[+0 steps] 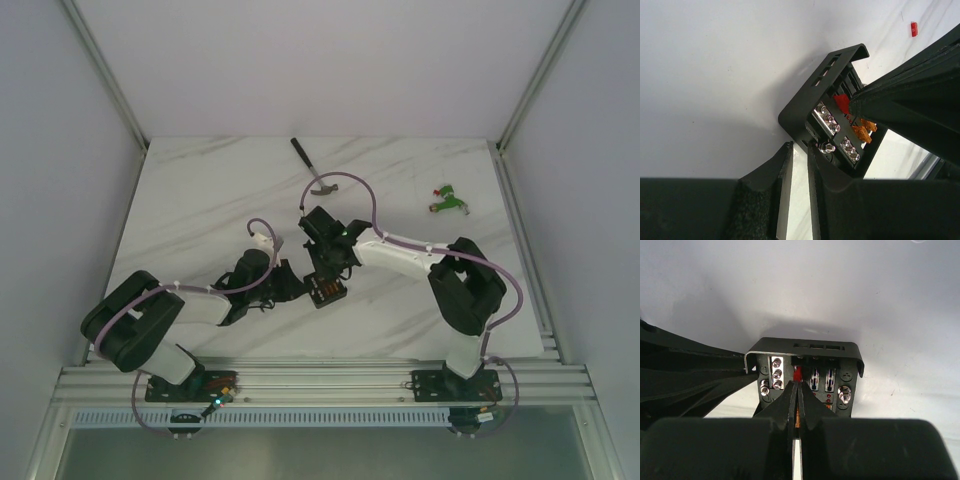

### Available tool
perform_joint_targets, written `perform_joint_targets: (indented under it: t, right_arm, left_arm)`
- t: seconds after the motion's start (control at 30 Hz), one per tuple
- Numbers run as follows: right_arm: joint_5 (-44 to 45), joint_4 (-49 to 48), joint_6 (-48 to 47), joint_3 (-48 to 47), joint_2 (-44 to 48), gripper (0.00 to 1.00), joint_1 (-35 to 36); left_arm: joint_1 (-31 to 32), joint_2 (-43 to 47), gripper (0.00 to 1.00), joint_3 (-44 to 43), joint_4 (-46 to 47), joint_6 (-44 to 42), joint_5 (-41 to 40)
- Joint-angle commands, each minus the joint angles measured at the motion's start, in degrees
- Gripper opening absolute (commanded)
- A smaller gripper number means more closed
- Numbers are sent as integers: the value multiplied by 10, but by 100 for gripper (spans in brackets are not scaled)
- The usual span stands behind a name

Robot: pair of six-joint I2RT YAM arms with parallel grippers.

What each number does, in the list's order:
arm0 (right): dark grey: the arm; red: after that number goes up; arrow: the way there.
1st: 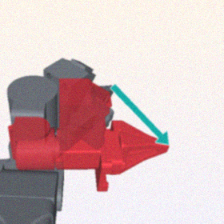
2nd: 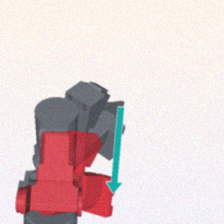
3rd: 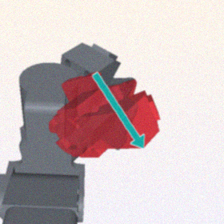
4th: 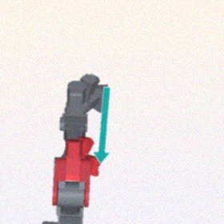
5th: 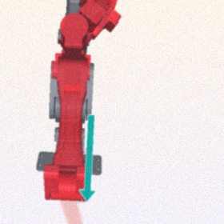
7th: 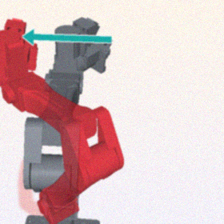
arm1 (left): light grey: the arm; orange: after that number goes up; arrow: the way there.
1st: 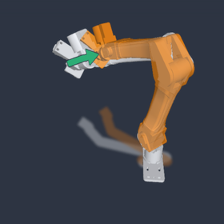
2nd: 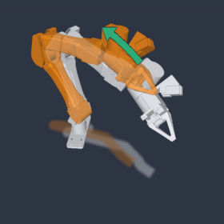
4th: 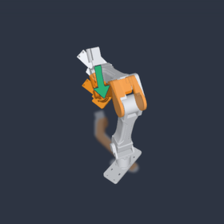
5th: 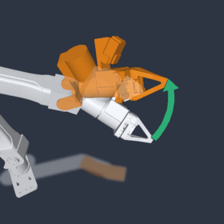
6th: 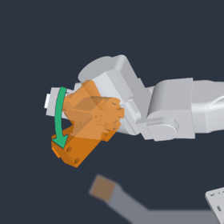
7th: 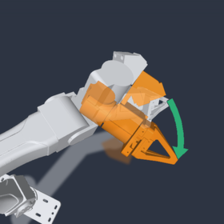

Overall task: Snap on the fuse box
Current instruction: Install the fuse at the fuse box base.

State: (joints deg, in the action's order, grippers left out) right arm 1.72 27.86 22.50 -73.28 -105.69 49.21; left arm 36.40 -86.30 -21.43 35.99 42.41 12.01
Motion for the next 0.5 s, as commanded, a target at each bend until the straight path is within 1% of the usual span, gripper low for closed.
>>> perform_joint_targets:
  t: [0.0, 0.17, 0.37, 0.47]
  right_arm:
    - [61, 134, -11, 62, -78, 0, -6]
    - [91, 143, -12, 56, -96, 0, -14]
    - [101, 144, -30, 5, -156, 0, -16]
    - [104, 149, -31, -8, -169, 0, -15]
  left_arm:
    - [2, -4, 27, -10, -1, 0, 2]
    - [2, -5, 27, -9, -2, 0, 0]
    - [1, -8, 26, -10, -1, 0, 1]
    - [2, -8, 26, -10, -1, 0, 1]
